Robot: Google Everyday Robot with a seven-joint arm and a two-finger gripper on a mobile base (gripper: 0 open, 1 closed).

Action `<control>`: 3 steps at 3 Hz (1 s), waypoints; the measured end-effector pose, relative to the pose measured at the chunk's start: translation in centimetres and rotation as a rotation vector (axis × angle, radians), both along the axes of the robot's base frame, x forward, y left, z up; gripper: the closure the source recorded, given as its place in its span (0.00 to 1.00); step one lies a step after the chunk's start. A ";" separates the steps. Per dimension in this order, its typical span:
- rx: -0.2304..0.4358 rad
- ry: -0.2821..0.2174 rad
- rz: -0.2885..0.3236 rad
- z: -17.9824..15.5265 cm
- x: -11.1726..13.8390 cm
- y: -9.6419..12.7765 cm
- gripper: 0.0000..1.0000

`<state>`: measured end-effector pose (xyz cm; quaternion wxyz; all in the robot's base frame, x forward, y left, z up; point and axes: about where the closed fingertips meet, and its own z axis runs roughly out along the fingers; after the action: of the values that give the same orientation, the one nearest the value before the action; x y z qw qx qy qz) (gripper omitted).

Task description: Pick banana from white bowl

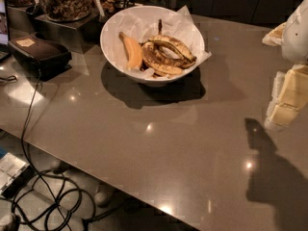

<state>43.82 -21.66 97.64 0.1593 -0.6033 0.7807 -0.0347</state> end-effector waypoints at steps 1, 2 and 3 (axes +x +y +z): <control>0.000 0.000 0.000 0.0 0.0 0.0 0.00; 0.038 0.049 -0.073 0.0 0.8 0.1 0.00; 0.071 0.133 -0.146 -0.6 2.6 0.5 0.00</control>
Offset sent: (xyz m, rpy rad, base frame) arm 0.0219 0.0039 -0.0014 0.1159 0.1821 -0.2294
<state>46.41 -21.17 97.01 0.1254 -0.5396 0.8323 0.0214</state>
